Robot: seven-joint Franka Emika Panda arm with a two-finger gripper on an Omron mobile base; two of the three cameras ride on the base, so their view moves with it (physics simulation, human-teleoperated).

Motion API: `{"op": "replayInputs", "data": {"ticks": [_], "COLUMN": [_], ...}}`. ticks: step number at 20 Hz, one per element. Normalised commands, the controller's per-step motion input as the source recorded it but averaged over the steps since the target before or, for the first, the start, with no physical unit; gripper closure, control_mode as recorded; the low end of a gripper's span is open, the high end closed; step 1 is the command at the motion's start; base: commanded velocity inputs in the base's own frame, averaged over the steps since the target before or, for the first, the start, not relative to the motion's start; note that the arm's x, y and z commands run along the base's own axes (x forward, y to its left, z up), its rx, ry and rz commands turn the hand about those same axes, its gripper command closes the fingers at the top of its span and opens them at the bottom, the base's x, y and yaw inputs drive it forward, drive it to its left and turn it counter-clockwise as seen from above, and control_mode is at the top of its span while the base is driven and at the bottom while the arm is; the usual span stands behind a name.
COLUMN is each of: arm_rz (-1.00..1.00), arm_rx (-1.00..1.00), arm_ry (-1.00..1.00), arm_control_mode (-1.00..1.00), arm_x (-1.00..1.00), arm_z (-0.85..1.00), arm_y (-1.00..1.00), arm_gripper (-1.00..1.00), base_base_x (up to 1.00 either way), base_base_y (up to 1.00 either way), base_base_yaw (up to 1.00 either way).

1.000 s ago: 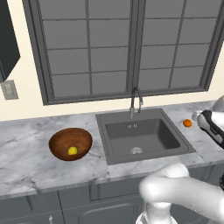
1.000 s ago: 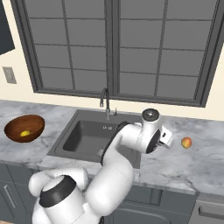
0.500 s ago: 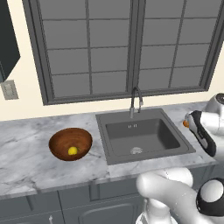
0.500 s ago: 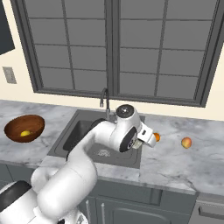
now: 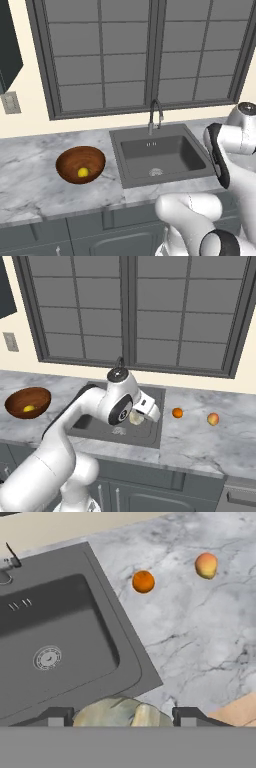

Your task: There is a mixed pile of frozen fruits and vegetables on the counter. Locate all the frozen vegetables and place the items in a bowl on the counter. Take all the frozen fruits and defrost them in a running sink.

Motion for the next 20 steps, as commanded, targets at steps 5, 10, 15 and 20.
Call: {"op": "replayInputs", "data": {"ticks": [5,10,15,20], "arm_rz": [0.09,0.11,0.11,0.11], "arm_rx": [0.00,0.00,0.00,0.00], "arm_ry": [0.07,0.02,0.00,0.01], "arm_control_mode": [-1.00,-1.00,-1.00,-1.00], "arm_x": [-0.42,-0.42,-0.28,-0.02], "arm_z": [0.26,0.28,0.25,0.05], "arm_y": [0.58,0.44,0.46,0.49], "arm_gripper": [1.00,1.00,1.00,1.00], "base_base_x": [0.00,0.00,0.00,0.00], "base_base_y": [0.00,0.00,0.00,0.00], "base_base_yaw": [0.00,0.00,0.00,0.00]}}
